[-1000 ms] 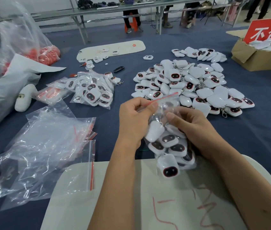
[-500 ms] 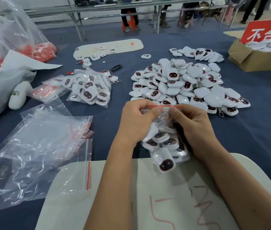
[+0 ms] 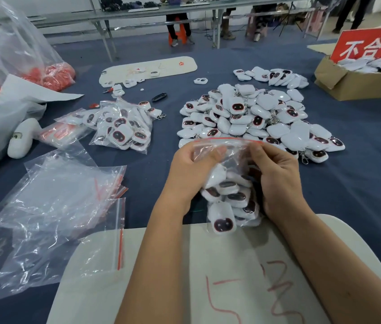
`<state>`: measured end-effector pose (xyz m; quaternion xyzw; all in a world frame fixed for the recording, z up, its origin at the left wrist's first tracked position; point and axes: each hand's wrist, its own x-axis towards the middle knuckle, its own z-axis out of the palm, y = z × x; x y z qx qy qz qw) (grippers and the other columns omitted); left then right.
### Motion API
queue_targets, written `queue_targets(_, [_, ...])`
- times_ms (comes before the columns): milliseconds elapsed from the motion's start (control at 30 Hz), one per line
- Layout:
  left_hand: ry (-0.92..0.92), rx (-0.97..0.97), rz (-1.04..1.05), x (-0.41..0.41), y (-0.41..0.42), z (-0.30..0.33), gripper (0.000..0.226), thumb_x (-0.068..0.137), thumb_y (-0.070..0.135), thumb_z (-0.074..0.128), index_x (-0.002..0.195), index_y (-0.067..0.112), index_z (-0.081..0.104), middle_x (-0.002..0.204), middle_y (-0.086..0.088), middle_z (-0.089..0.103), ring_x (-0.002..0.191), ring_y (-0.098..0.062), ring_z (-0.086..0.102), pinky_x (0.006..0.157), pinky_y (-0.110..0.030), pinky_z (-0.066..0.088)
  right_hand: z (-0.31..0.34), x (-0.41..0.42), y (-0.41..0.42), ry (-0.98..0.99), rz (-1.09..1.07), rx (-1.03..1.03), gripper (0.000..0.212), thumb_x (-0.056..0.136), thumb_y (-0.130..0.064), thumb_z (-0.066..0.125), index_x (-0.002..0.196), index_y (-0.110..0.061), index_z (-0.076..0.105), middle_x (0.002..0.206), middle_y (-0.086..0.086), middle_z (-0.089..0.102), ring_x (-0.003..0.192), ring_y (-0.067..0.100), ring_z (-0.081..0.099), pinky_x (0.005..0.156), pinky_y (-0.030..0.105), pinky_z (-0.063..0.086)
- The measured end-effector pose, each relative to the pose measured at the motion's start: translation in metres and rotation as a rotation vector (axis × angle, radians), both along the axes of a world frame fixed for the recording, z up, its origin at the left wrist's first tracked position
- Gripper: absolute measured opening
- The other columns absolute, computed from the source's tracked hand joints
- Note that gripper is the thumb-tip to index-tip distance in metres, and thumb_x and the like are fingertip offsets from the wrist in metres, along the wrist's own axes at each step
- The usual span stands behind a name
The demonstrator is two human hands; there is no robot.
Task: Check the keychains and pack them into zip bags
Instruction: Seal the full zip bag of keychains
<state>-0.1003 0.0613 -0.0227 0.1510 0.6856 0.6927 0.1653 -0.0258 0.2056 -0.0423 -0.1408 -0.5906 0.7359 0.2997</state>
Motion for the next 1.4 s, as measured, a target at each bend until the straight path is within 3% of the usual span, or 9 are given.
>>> queue_targets(200, [0.023,-0.153,-0.312,0.000,-0.006,-0.003,0.036,0.077,0.025,0.090,0.108,0.016,0.073,0.106,-0.006,0.079,0.105,-0.027,0.074,0.094,-0.043,0.060,0.010,0.002,0.008,0.070,-0.079,-0.291,0.025,0.104,-0.018,0.062,0.090,-0.015,0.083,0.088,0.006,0.079,0.080,0.020,0.075,0.076,0.038,0.063])
queue_targets(400, [-0.006,0.006,-0.046,0.001,-0.006,-0.007,0.034,0.078,0.010,0.090,0.107,0.010,0.072,0.098,-0.003,0.080,0.091,-0.019,0.077,0.076,-0.033,0.061,0.004,0.004,-0.004,-0.182,0.091,0.189,0.034,0.097,-0.046,0.069,0.124,-0.024,0.065,0.108,0.006,0.075,0.093,0.018,0.072,0.092,0.047,0.059])
queue_targets(533, [-0.046,0.090,0.250,-0.004,-0.016,0.001,0.034,0.079,0.020,0.090,0.107,0.014,0.072,0.099,-0.004,0.079,0.095,-0.030,0.076,0.079,-0.053,0.064,0.009,-0.002,-0.029,-0.246,0.259,0.297,0.043,0.075,-0.062,0.076,0.113,-0.049,0.059,0.099,0.006,0.073,0.074,0.018,0.070,0.059,0.040,0.061])
queue_targets(633, [0.054,0.016,0.452,-0.013,-0.026,0.009,0.029,0.081,0.026,0.087,0.104,0.018,0.070,0.101,-0.001,0.076,0.096,-0.025,0.074,0.086,-0.049,0.062,0.017,-0.028,-0.050,-0.252,0.240,0.181,0.041,0.083,-0.050,0.080,0.115,-0.042,0.056,0.104,0.014,0.073,0.065,0.015,0.062,0.048,0.028,0.051])
queue_targets(833, [0.315,-0.196,0.734,-0.073,-0.070,0.048,0.034,0.086,0.033,0.081,0.107,0.014,0.063,0.103,0.002,0.069,0.093,-0.019,0.066,0.089,-0.037,0.054,0.048,-0.113,-0.110,-0.148,0.286,0.053,0.032,0.096,-0.031,0.076,0.113,-0.012,0.056,0.120,0.026,0.065,0.094,0.029,0.072,0.074,0.032,0.062])
queue_targets(967, [0.240,-0.404,0.842,-0.119,-0.104,0.061,0.052,0.095,0.036,0.067,0.137,0.010,0.051,0.136,-0.011,0.060,0.124,-0.030,0.058,0.100,-0.035,0.045,0.062,-0.143,-0.138,-0.177,0.401,0.100,0.050,0.097,-0.020,0.073,0.142,-0.015,0.052,0.136,0.010,0.062,0.116,0.027,0.069,0.102,0.044,0.057])
queue_targets(1067, [0.099,-0.461,0.923,-0.125,-0.124,0.051,0.050,0.090,0.024,0.062,0.136,0.008,0.052,0.134,-0.014,0.059,0.120,-0.033,0.059,0.092,-0.037,0.049,0.050,-0.140,-0.150,-0.382,0.318,0.493,0.016,0.094,-0.030,0.070,0.101,-0.017,0.065,0.104,0.003,0.067,0.096,0.025,0.068,0.085,0.048,0.062])
queue_targets(1200, [0.002,-0.312,1.015,-0.105,-0.127,0.024,0.032,0.084,0.011,0.056,0.114,0.003,0.063,0.110,-0.012,0.068,0.103,-0.034,0.067,0.067,-0.029,0.047,0.025,-0.125,-0.171,-0.634,0.377,0.963,0.046,0.091,-0.051,0.069,0.065,-0.017,0.051,0.082,0.006,0.059,0.077,0.028,0.059,0.058,0.032,0.043])
queue_targets(1400, [0.122,-0.244,1.006,-0.077,-0.112,0.017,0.022,0.087,0.010,0.058,0.107,0.014,0.066,0.102,0.000,0.069,0.095,-0.020,0.066,0.090,-0.036,0.055,0.019,-0.108,-0.163,-0.392,0.305,0.509,0.016,0.096,-0.015,0.067,0.081,-0.011,0.067,0.077,0.004,0.068,0.078,0.027,0.069,0.075,0.044,0.062])
